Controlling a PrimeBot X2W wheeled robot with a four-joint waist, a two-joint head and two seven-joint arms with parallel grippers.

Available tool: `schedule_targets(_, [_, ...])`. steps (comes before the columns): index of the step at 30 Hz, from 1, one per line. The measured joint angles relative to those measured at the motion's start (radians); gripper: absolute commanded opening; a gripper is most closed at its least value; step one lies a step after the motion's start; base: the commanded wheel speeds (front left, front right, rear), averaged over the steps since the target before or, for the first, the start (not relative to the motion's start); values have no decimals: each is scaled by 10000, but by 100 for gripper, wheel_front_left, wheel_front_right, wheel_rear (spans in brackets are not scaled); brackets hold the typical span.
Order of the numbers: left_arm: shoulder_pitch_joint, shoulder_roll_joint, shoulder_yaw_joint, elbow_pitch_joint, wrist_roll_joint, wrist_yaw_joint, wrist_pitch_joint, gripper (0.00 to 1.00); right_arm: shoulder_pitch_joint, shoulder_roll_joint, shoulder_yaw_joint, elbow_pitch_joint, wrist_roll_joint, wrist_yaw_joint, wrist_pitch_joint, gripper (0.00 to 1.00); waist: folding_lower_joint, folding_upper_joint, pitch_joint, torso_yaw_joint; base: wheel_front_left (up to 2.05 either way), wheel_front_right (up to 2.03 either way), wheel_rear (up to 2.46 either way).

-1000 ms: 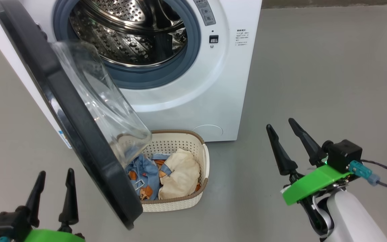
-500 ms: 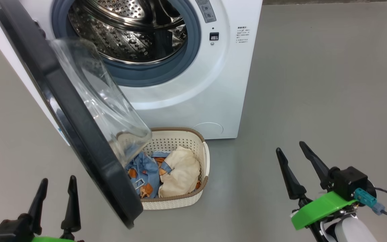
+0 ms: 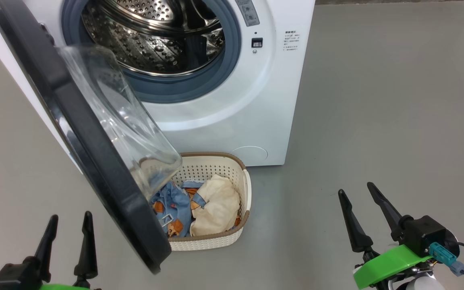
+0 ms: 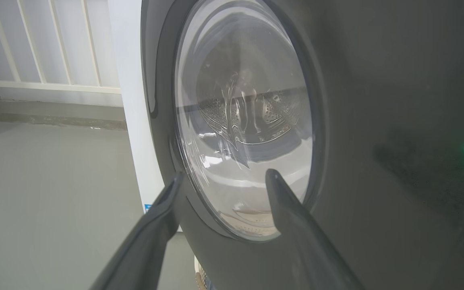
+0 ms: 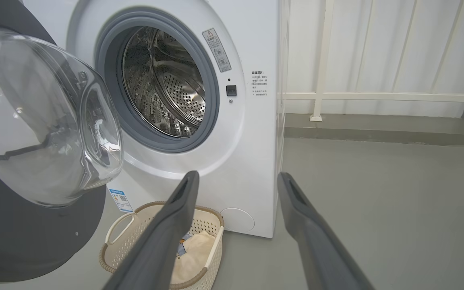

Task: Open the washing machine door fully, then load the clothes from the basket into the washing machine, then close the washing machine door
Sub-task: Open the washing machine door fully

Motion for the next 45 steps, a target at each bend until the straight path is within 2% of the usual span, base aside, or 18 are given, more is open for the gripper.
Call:
schedule_targets(16, [1, -196, 217, 123, 169, 0, 0, 100, 151, 259, -522, -186, -437, 0, 0, 100, 0, 0, -4, -28, 0, 0, 0])
schedule_targets(44, [1, -236, 67, 199, 165, 0, 0, 100, 151, 349, -587, 267, -577, 0, 0, 100, 0, 0, -124, 39, 0, 0, 0])
schedule_targets(45, [3, -236, 63, 201, 165, 0, 0, 70, 151, 349, -587, 270, -577, 0, 0, 100, 0, 0, -142, 41, 0, 0, 0])
